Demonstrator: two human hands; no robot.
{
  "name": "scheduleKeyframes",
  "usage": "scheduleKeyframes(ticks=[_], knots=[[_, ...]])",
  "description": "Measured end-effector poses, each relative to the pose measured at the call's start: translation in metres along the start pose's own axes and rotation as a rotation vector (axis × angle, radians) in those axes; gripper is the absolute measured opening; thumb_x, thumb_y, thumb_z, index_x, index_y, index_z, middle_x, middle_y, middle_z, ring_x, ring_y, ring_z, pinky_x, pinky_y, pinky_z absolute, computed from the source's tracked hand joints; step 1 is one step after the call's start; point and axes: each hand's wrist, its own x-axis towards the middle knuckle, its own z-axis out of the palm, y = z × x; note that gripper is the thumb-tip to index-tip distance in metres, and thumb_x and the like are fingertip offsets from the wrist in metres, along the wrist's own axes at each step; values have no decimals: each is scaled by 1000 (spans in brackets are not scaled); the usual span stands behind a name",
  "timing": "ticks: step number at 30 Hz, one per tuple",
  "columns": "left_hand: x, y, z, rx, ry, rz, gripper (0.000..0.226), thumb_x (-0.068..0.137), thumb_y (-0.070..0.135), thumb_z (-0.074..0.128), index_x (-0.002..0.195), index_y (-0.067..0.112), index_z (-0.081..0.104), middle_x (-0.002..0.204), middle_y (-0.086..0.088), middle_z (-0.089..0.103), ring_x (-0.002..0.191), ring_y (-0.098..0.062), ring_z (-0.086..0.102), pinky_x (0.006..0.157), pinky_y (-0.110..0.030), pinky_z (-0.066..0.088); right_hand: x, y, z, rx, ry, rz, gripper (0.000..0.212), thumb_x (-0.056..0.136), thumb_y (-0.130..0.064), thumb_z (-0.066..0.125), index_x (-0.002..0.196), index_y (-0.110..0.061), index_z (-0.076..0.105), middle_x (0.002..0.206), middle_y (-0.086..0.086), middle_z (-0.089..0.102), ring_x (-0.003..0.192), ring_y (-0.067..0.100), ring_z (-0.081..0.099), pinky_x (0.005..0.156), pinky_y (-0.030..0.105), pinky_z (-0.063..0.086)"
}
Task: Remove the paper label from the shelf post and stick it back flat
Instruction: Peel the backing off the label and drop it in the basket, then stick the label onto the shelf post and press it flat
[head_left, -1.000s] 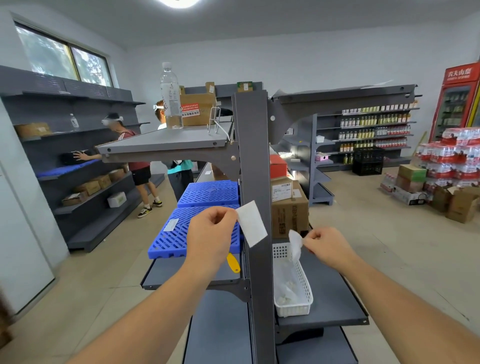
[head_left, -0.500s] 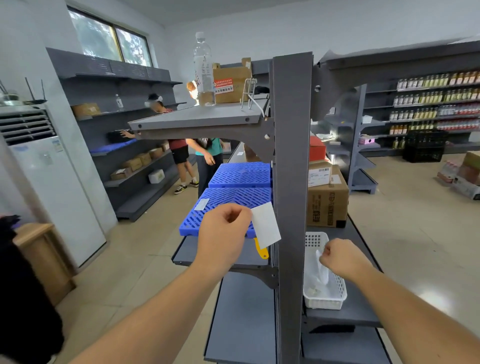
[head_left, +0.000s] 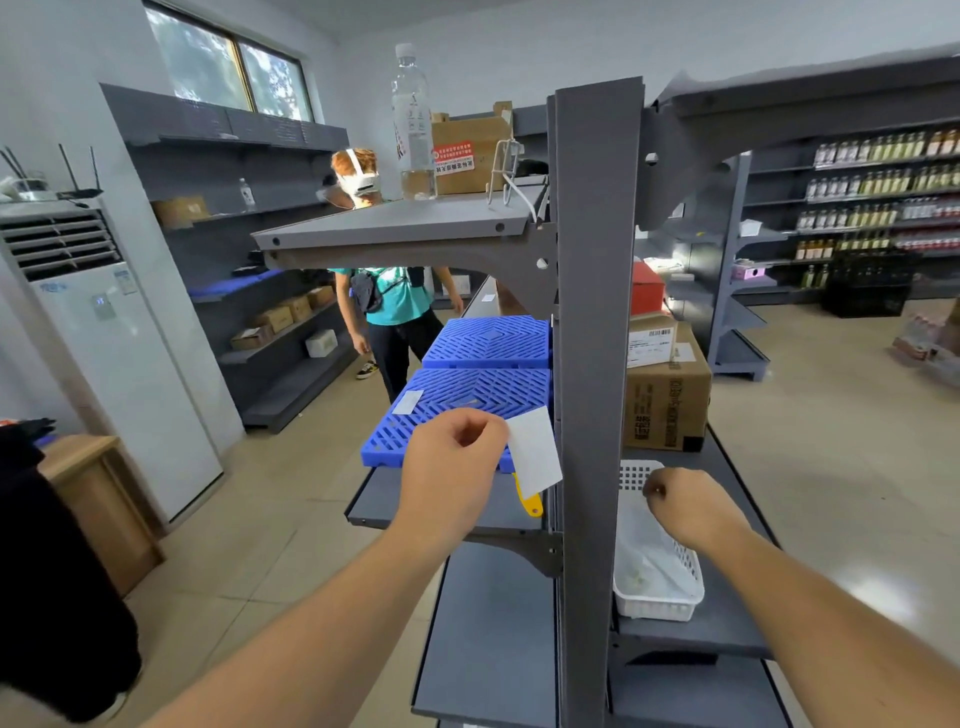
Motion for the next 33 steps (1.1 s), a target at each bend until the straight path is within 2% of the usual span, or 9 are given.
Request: scheduleKeyframes(ticks=[6, 8, 12, 16, 20, 24, 26, 30, 33], knots=[[-1, 5, 4, -7, -18, 1, 21, 93, 23, 64, 79, 10, 74, 85, -9, 72, 65, -5, 54, 55, -24, 45, -4, -5, -6, 64, 21, 14, 27, 100, -22, 46, 100, -19, 72, 100, 9, 78, 77, 26, 65, 62, 35, 51], [-1, 8, 6, -23, -26, 3, 21, 93, 23, 64, 78, 13, 75, 84, -6, 73, 65, -5, 56, 58, -26, 47, -11, -11, -15, 146, 106, 6, 23, 101, -21, 49, 107, -16, 71, 99, 9, 76, 75, 25, 62, 63, 36, 50], [-1, 17, 12, -51, -32, 22, 20, 92, 21, 65, 79, 11, 76, 84, -8, 74, 63, -6, 55, 57, -24, 47, -37, -35, -47, 442, 371, -45, 11, 102, -16, 55, 97, -17, 64, 69, -4, 62, 61, 12, 57, 54, 31, 43], [-4, 30, 20, -91, -38, 63, 18, 93, 21, 66, 79, 20, 77, 79, -1, 76, 70, -15, 65, 55, -17, 49, -70, -67, -88, 608, 553, -206, 18, 97, -10, 61, 82, -20, 61, 65, 10, 58, 56, 15, 48, 56, 26, 44], [-9, 43, 27, -123, -51, 110, 20, 91, 18, 67, 75, 23, 78, 76, 1, 76, 73, -15, 68, 67, -31, 56, -109, -100, -118, 498, 496, -484, 10, 89, -20, 70, 83, -21, 63, 71, -3, 62, 65, 18, 55, 56, 22, 47], [-16, 54, 34, -177, -68, 146, 18, 87, 14, 68, 75, 22, 79, 74, 4, 76, 68, -4, 65, 65, -21, 52, -125, -116, -126, 370, 474, -546, 17, 84, -47, 64, 85, -31, 59, 77, -14, 58, 66, 5, 51, 59, 22, 45], [-20, 58, 36, -193, -85, 159, 18, 87, 13, 68, 76, 21, 79, 73, 4, 77, 69, -6, 67, 63, -18, 51, -127, -117, -126, 365, 519, -531, 16, 85, -46, 66, 85, -33, 58, 77, -16, 56, 65, 2, 49, 60, 20, 42], [-25, 66, 36, -241, -110, 152, 18, 87, 14, 68, 76, 23, 80, 73, 5, 77, 74, -14, 71, 70, -33, 58, -131, -117, -129, 347, 605, -523, 5, 91, -26, 73, 90, -24, 68, 77, -14, 59, 66, 8, 52, 61, 32, 52], [-26, 70, 36, -262, -118, 152, 18, 87, 15, 68, 77, 23, 80, 76, 3, 78, 82, -18, 72, 79, -40, 59, -132, -117, -134, 319, 650, -522, 1, 92, -22, 72, 92, -21, 71, 75, -13, 59, 65, 11, 53, 61, 37, 55]])
